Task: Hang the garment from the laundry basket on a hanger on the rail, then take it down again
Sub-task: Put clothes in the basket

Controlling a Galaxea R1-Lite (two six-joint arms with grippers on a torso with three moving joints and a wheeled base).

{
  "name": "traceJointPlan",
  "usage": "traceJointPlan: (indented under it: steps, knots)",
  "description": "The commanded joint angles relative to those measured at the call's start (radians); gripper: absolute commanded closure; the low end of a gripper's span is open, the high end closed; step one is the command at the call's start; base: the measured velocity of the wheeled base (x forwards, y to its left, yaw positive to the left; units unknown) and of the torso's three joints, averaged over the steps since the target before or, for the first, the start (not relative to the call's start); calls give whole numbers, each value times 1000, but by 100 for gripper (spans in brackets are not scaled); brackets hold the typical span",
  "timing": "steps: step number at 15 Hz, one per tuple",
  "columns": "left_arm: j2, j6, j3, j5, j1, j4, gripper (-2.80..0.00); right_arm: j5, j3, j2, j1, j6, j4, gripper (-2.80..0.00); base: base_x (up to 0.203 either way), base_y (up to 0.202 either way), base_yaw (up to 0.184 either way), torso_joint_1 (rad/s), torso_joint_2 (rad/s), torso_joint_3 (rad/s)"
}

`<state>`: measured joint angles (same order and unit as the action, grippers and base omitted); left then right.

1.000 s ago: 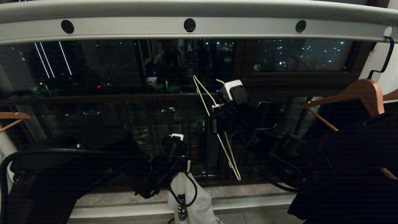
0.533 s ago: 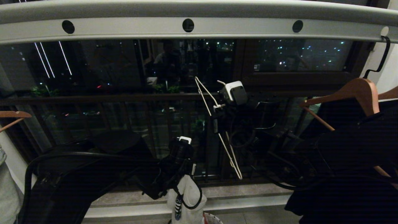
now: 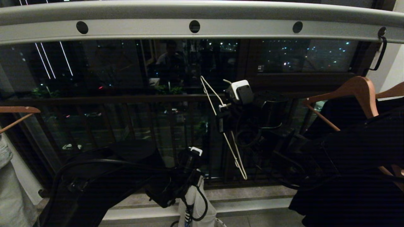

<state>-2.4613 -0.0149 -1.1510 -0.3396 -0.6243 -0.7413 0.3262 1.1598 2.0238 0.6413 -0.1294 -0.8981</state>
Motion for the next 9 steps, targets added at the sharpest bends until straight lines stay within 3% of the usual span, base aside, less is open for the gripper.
traceJointPlan:
  steps: [1,9]
  knots:
    - [29,-2,57,-2,-1,-5,-280,2,0,-2,0,-2,-5,0,0,0,0,0,0,0]
    - [256,11,293,-2,4,-15,-280,2,-2,3,0,-4,-5,0,0,0,0,0,0,0]
